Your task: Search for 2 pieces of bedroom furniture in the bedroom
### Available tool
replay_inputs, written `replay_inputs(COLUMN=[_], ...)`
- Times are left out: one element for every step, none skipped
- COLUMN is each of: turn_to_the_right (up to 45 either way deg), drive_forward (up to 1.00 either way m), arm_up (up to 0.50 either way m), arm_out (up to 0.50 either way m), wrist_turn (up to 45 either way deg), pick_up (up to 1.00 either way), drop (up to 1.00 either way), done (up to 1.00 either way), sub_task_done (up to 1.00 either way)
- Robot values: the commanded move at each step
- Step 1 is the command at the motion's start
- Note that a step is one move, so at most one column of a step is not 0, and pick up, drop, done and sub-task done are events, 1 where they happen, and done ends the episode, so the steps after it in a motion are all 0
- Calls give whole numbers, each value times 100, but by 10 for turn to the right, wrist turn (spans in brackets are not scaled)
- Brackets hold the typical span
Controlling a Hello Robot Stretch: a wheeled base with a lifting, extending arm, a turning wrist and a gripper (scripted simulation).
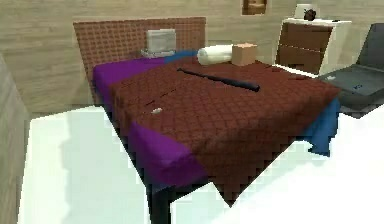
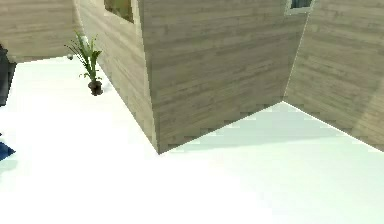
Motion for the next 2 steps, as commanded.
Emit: replay_inputs(turn_to_the_right=[450,90], drive_forward=[0,0], arm_up=[0,0], arm_out=[0,0], wrist_turn=[0,0], pick_up=[0,0], drop=[0,0], done=[0,0], sub_task_done=[0,0])
